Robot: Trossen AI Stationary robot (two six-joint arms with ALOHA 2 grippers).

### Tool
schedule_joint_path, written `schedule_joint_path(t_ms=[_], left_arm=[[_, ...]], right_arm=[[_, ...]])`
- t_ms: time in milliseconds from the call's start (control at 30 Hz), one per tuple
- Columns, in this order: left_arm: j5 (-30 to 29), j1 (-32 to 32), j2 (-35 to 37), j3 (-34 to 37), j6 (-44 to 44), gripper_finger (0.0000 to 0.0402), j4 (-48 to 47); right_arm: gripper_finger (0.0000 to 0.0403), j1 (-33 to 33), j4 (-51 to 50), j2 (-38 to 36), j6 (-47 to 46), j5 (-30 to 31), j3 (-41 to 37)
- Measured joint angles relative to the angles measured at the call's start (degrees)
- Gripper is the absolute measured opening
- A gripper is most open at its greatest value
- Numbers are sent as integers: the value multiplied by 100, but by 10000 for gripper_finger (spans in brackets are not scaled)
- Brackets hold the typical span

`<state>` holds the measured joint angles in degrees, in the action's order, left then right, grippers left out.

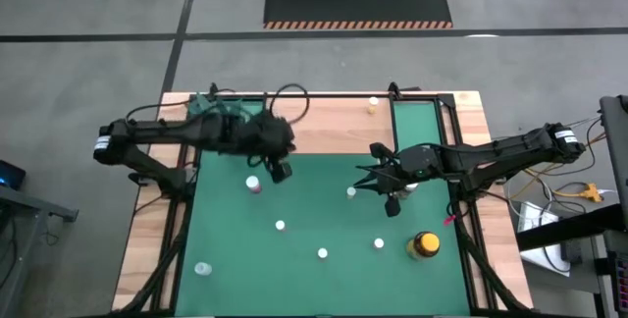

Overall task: Pick and place medicine bottles onto shelf by color
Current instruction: Put the left pink pill bottle on the shelf

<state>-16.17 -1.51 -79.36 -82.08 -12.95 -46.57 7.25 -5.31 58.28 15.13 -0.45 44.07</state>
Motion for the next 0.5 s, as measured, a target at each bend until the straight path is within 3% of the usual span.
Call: schedule_joint_path(t_ms=[233,500], left_arm=[[-227,-1220,56,713,408,8,1681],[-249,-2035,67,1551,1499,8,3609]], right_arm=[[9,1,333,224,-508,1,-55],[9,153,1138,1006,-652,0,-55]])
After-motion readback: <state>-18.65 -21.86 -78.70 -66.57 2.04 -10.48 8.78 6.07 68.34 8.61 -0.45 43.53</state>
